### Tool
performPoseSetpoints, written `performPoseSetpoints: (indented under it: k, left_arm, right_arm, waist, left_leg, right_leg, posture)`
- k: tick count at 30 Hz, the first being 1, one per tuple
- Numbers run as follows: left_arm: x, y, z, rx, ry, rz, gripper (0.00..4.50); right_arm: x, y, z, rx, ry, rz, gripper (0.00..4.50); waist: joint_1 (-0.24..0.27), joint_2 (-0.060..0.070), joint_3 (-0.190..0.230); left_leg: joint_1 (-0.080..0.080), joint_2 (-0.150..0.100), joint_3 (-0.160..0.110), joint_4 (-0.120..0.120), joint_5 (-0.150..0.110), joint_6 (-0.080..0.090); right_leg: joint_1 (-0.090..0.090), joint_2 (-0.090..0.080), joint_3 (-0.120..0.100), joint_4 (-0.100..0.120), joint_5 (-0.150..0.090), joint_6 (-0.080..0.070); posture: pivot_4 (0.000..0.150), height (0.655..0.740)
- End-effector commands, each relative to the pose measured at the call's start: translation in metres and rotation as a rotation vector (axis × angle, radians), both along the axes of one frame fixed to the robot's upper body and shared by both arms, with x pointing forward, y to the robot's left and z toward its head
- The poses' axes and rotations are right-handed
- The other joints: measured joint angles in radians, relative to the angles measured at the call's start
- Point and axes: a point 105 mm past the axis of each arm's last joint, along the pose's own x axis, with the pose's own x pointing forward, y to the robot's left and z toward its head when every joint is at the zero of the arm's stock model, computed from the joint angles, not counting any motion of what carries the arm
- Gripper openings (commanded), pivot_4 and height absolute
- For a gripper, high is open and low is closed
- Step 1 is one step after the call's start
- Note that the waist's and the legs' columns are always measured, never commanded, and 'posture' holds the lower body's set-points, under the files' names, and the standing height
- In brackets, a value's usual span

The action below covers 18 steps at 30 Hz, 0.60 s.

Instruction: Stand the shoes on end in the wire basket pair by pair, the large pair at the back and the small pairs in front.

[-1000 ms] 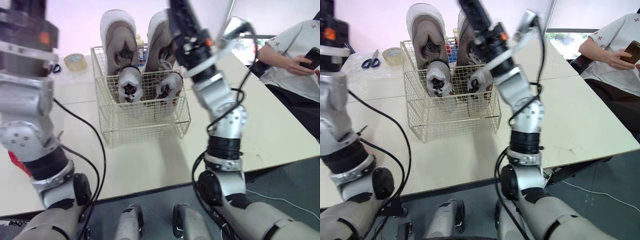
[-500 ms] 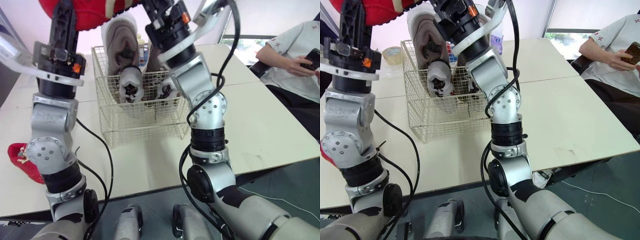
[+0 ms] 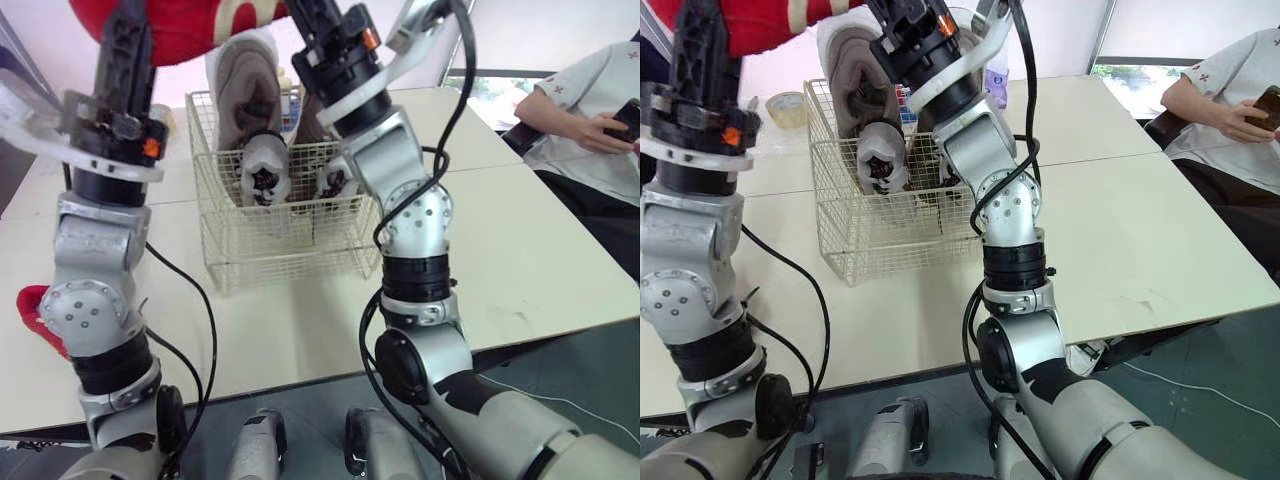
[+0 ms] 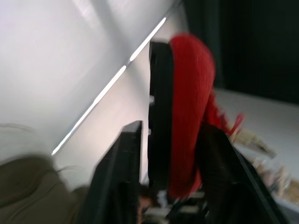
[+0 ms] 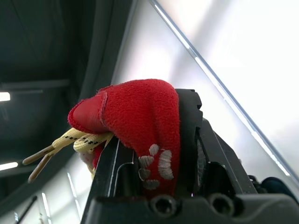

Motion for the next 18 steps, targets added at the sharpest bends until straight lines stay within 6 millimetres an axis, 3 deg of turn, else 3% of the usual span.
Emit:
performPoseSetpoints:
  k: [1,6,11,15,18]
  left_arm:
    - [-0.002,-0.006,-0.011,0.196,0.043,0.084,2.63]
    - [-0.013,-0.009,-0.028,0.512,0.049,0.238,2.63]
    - [-0.031,-0.018,-0.052,0.504,0.129,0.27,2.63]
    - [-0.042,-0.018,-0.07,0.462,0.208,0.262,2.63]
    - [-0.049,-0.015,-0.094,0.547,0.285,0.248,2.63]
  right_arm:
    - [-0.025,-0.018,0.037,-0.021,-0.226,-0.048,0.79]
    - [-0.021,-0.059,0.045,-0.238,-0.399,-0.187,0.79]
    - [-0.015,-0.106,0.003,-0.642,-0.47,-0.21,0.79]
    - [-0.017,-0.119,-0.015,-0.797,-0.438,-0.148,0.79]
    - [-0.015,-0.121,-0.038,-0.906,-0.408,-0.1,0.79]
  waist:
    - [-0.001,0.0,0.0]
    - [0.003,0.0,0.0]
    - [0.004,0.0,0.0]
    - [-0.007,0.001,0.001]
    - [-0.004,0.001,0.001]
  left_leg:
    - [0.0,0.0,0.0,0.0,0.0,0.0]
    - [-0.001,-0.001,0.001,-0.005,-0.001,0.001]
    - [0.001,-0.002,0.003,-0.011,-0.001,0.001]
    - [0.001,-0.001,0.005,-0.012,-0.001,0.001]
    - [0.003,-0.001,0.004,-0.013,-0.001,0.001]
  right_leg:
    - [0.0,0.0,0.0,-0.001,0.0,0.0]
    - [-0.002,-0.001,0.0,-0.004,0.0,0.0]
    - [-0.001,-0.002,0.0,-0.008,-0.001,0.001]
    - [-0.006,-0.001,0.003,-0.005,-0.001,0.001]
    - [-0.008,0.002,0.006,0.0,-0.001,0.001]
  posture:
    - [0.15,0.74]
    - [0.15,0.74]
    - [0.15,0.74]
    - [0.15,0.74]
    - [0.15,0.74]
